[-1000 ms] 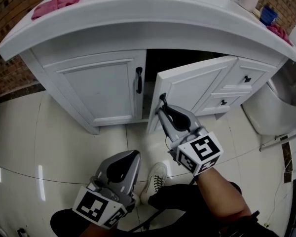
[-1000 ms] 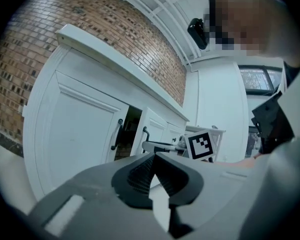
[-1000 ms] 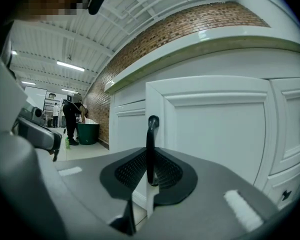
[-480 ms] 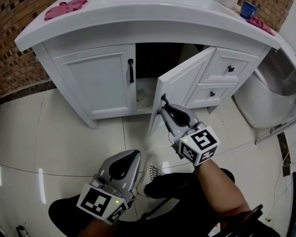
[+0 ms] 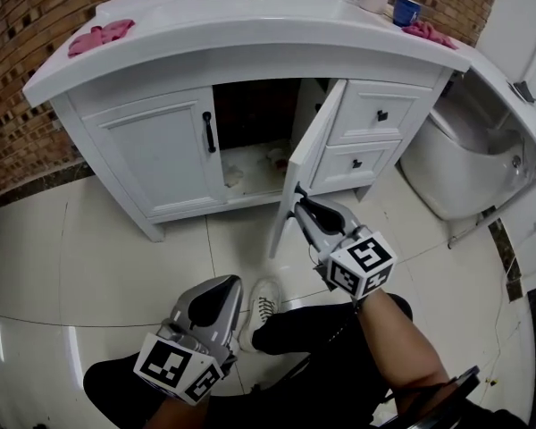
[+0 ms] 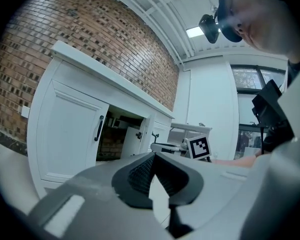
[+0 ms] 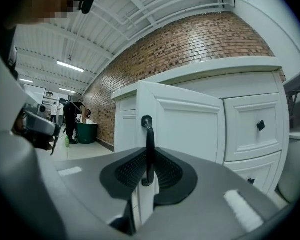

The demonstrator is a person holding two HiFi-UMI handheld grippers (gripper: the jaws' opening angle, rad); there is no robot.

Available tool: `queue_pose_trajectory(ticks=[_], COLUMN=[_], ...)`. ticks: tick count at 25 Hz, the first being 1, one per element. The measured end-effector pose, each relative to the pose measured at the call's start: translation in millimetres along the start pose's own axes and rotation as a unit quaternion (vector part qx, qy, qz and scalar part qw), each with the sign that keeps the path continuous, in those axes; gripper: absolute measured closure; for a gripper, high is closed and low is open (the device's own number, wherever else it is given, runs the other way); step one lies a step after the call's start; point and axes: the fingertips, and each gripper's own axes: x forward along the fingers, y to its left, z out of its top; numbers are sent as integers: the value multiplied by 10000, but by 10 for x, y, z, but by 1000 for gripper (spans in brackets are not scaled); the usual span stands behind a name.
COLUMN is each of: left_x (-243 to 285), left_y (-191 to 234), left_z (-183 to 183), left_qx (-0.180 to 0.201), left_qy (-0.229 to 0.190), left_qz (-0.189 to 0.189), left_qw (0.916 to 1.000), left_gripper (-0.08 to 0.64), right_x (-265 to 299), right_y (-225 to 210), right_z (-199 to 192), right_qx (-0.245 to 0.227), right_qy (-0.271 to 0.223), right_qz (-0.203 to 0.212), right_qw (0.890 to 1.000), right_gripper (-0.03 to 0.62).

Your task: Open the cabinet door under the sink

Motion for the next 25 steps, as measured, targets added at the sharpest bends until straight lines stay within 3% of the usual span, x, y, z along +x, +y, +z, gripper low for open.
queue_pose_trajectory(ticks=[15,25], left_x=[142,267], left_y=[-595,-670], left_z=[-47,-210], left_qx=[281,257], left_qy=[-4,94], left_qz=[-465,-519], left_qw=[9985,9983], left_gripper=[555,555], right_x=[-854,-1205], right_y=[-627,-1093], right_z=[-86,-111], right_qx=[112,64], right_qy=[-96,-135], right_qz=[-1132,-2163], right_qw=[9935,9762], right_gripper=[555,563])
